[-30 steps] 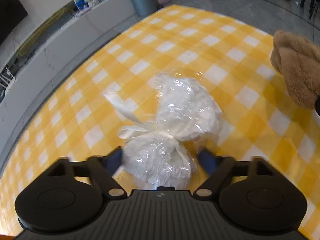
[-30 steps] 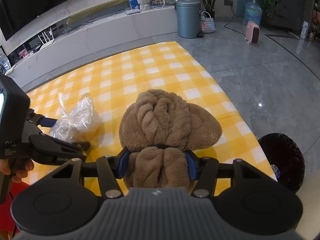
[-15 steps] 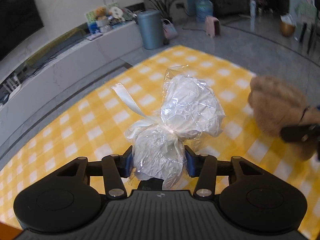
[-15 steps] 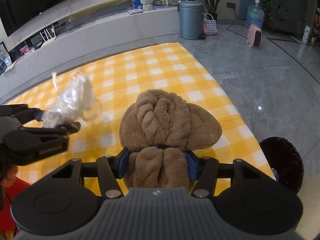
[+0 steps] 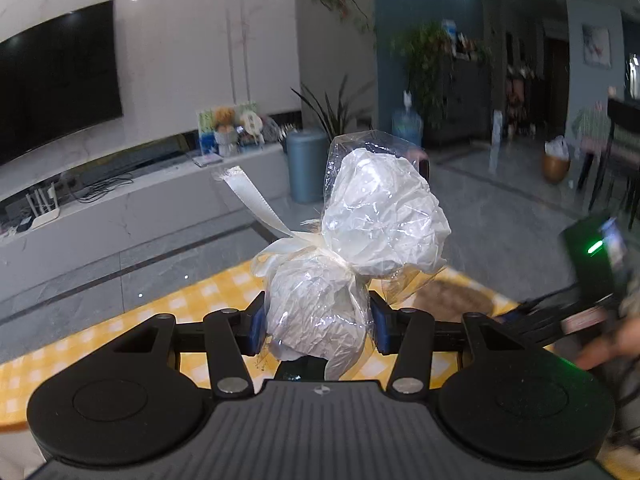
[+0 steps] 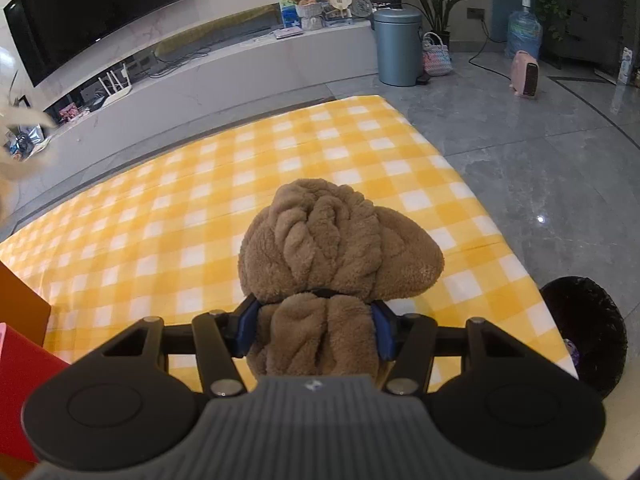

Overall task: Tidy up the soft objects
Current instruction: 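Carry the wrapped bundle into the white box and open the left tool while the right tool carries the towel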

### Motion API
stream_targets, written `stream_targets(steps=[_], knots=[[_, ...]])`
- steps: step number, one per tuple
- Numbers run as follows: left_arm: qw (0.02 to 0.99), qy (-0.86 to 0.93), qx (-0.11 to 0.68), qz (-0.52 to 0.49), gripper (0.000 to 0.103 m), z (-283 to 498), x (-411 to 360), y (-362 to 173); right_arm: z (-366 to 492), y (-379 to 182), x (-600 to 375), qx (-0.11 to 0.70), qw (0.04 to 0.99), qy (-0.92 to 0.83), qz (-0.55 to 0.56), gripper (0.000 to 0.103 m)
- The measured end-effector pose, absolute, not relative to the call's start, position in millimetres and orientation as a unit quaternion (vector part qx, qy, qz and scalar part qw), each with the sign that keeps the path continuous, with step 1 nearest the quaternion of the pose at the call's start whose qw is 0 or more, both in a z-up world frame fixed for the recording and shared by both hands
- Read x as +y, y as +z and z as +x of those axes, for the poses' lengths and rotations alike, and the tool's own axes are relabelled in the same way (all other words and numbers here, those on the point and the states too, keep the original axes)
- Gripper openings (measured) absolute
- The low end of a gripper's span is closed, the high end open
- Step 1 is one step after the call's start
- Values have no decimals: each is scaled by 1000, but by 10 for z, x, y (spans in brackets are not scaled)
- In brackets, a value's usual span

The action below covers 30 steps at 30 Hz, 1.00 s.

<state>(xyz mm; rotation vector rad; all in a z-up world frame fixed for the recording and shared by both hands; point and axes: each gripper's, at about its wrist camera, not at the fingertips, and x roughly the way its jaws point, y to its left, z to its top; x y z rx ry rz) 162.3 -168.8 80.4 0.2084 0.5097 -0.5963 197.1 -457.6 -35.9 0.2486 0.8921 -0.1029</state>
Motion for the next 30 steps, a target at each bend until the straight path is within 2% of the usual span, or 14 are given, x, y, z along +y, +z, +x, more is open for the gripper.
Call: stream_targets(steps=[9,13,16,25,30], knots=[[945,-252,190,91,57,1040,-1261,1287,1970,-347,-4445,435,894,-46,97,56],[955,-206,193,91,57,881,-1010,1406,1917,-232,-4361,417,903,-26,100,56],[963,-176,197,56,57,845,-708,1450,1849,-78,-4256,391,914,4,109,56],[976,-78,202,-36,57,1001,186,1239,1600,476,-3626,321,931,125,123,56],[965,-19,246,-90,57,1079,477,805,1485,757,-3096,296,930,182,117,56]])
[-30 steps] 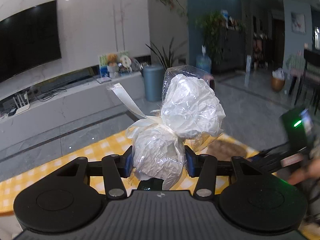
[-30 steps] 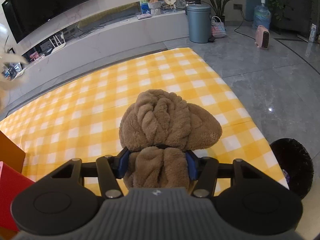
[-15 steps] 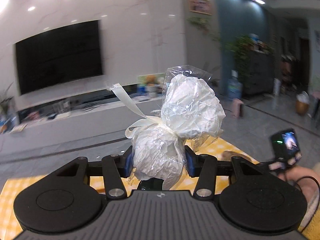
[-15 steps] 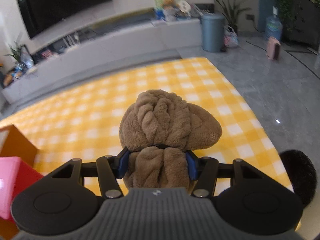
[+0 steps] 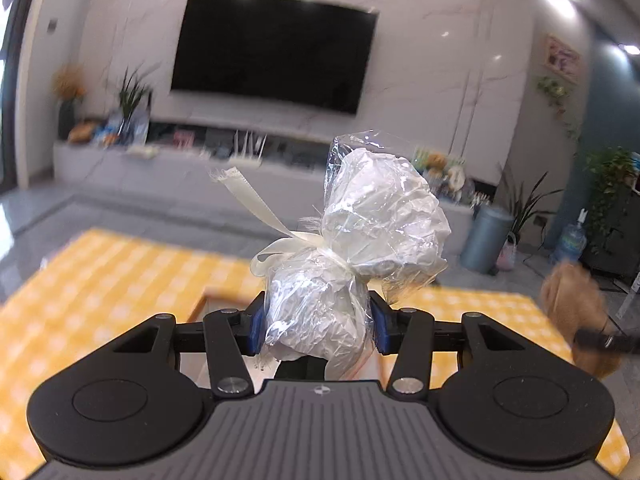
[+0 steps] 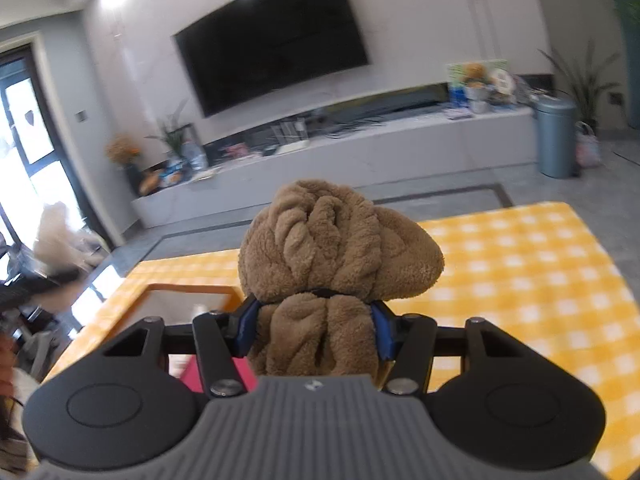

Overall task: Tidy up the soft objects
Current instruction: 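Carry the wrapped bundle into the white box and open the left tool while the right tool carries the towel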

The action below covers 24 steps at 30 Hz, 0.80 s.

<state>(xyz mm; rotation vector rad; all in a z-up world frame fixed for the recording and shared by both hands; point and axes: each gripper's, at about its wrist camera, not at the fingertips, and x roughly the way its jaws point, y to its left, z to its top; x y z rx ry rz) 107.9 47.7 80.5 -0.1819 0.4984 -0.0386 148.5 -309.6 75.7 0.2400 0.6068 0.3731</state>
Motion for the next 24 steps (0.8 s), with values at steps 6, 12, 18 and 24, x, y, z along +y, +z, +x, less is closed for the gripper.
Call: stream_targets(steps=[6,12,18,24], knots=[[926,-5,362,-104,57,1080,771,202,1561,894,-2350,307,917,242,75,56],[910,13,396,-117,68,1017,1053,75,1775,865,-1577,332,907,259,12,56],[929,9,363,-72,94,721,1099,153,1913,792,-1103,349,900,262,-16,56],[957,-15,284,-53,100,465,1111,381,2005,661,-789,368,890,268,-35,56]])
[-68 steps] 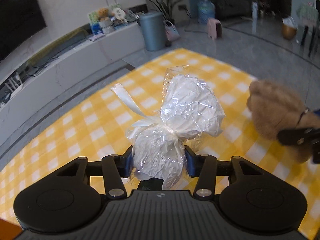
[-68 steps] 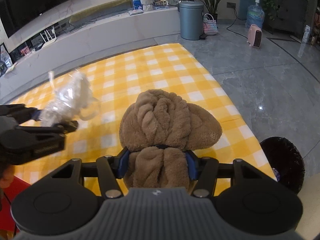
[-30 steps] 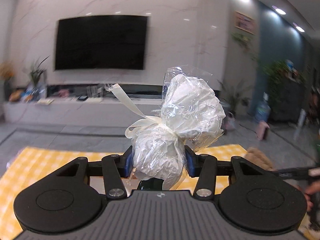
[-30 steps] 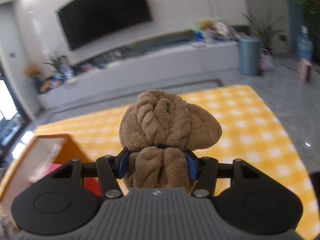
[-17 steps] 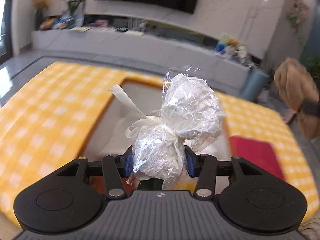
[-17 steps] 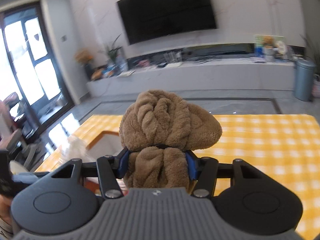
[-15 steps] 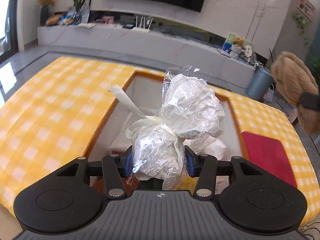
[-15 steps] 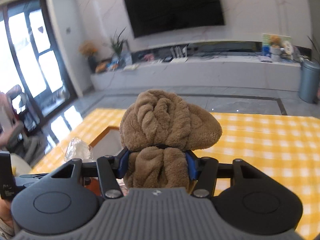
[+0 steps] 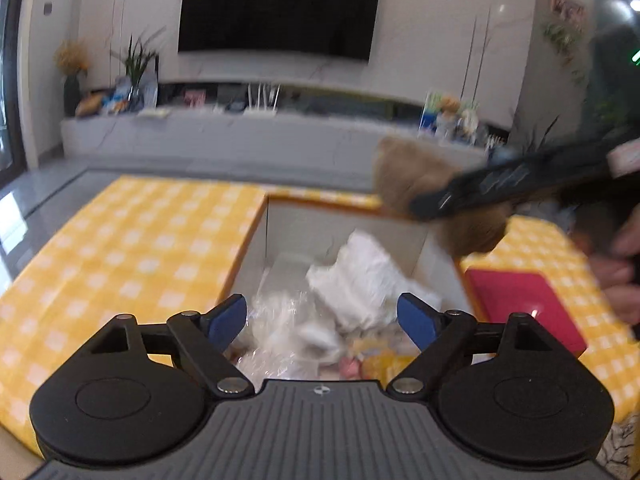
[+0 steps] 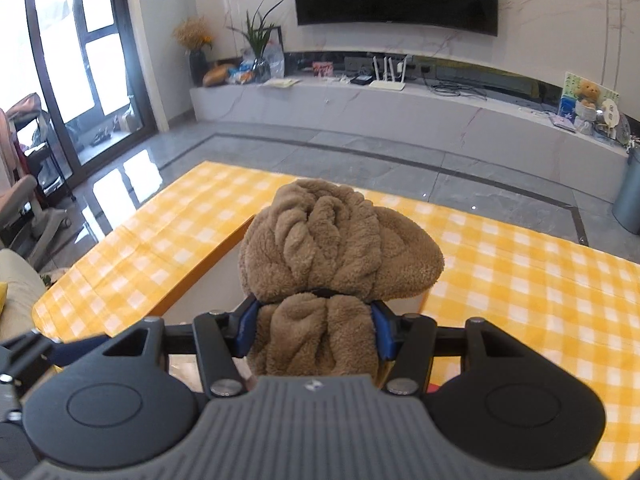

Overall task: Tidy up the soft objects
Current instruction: 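Carry the wrapped bundle into the white box and open the left tool while the right tool carries the towel, then lower the brown towel into the white box and open the right tool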

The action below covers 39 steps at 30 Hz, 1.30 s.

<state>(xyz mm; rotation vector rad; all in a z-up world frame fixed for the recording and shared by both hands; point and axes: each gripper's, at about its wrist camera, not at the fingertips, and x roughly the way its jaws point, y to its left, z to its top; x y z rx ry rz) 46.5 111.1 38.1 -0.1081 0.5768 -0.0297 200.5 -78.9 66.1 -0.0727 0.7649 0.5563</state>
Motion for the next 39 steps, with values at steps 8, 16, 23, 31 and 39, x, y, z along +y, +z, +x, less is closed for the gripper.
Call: stream_targets(steps=[8,16,23,31,39], knots=[[958,20,242,-151,100,444,1415,488,2003,519,-639,388,880,270,-43,56],[958,45,248,-138,100,509,1463,491,2032,338,-482,411,866,275,-77,56],[956,32,254,-141,100,516,1478,470,2013,268,-344,416,858,290,-83,56],[955,39,256,-141,100,510,1491,462,1976,228,-215,419,848,307,-107,56],[957,20,257,-131,100,522,1441,446,1965,228,-177,409,855,293,-127,76]])
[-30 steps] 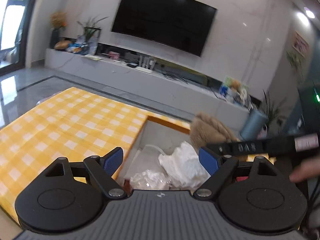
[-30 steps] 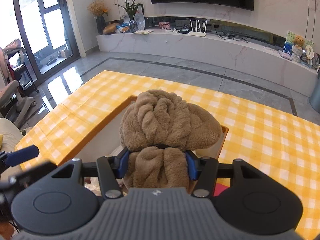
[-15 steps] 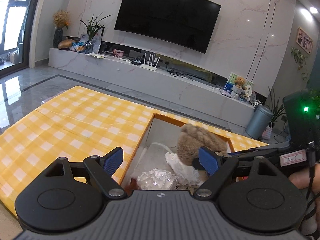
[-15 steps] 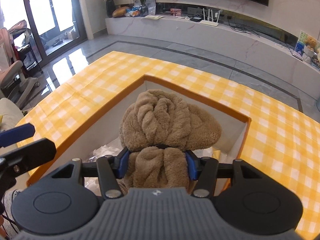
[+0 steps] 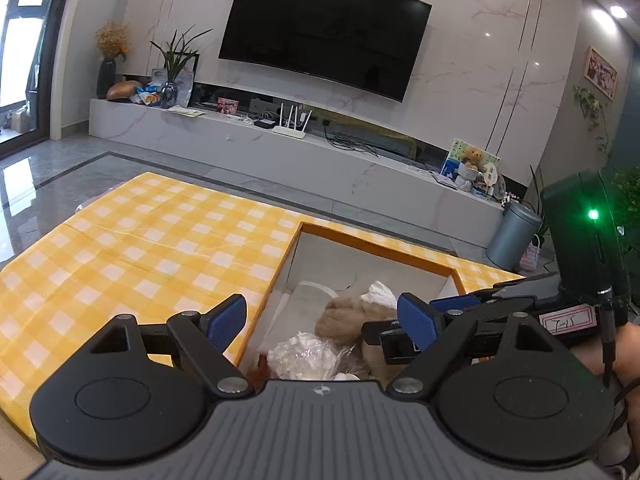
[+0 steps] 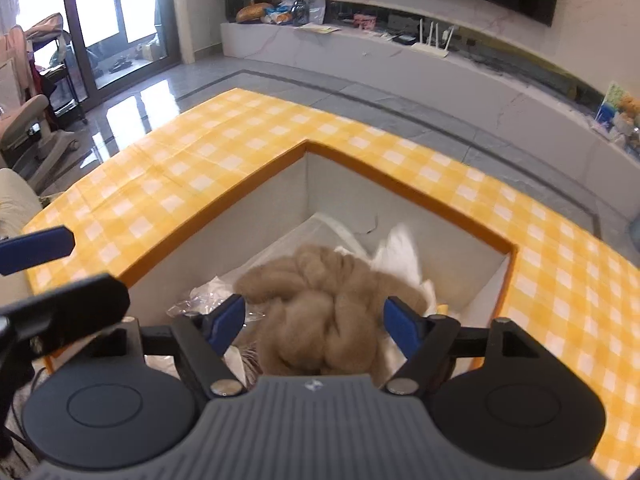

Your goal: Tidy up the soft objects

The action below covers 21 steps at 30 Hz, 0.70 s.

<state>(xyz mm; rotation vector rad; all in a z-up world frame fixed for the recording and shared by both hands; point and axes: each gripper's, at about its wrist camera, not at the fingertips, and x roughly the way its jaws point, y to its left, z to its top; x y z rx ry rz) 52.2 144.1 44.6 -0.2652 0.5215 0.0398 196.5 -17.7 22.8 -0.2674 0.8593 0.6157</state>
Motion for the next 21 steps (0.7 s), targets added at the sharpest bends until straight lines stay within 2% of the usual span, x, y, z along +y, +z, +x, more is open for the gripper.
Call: stream_targets(steps=[7,9,11,15,17,21], knots=[[956,13,257,-139,100,481,1436,505,1908,347,-273,398,863,282,-130,81],[962,3,239,-129,100,417,1389,558,1857,423,-347,392,868,280,-122,84],[971,-10,212,-106,100,340,1289,642,1772,509,-441,381,874,278,-116,92],[981,4,178,-73,103,202,1005,851,1552,734,-696,354,890,267,-111,95],[984,22,161,-76,103,137,853,946,1428,847,-864,343,901,246,-100,100],[986,26,148,-65,103,1,590,1087,1100,1039,-1203,305,925,205,-97,100]])
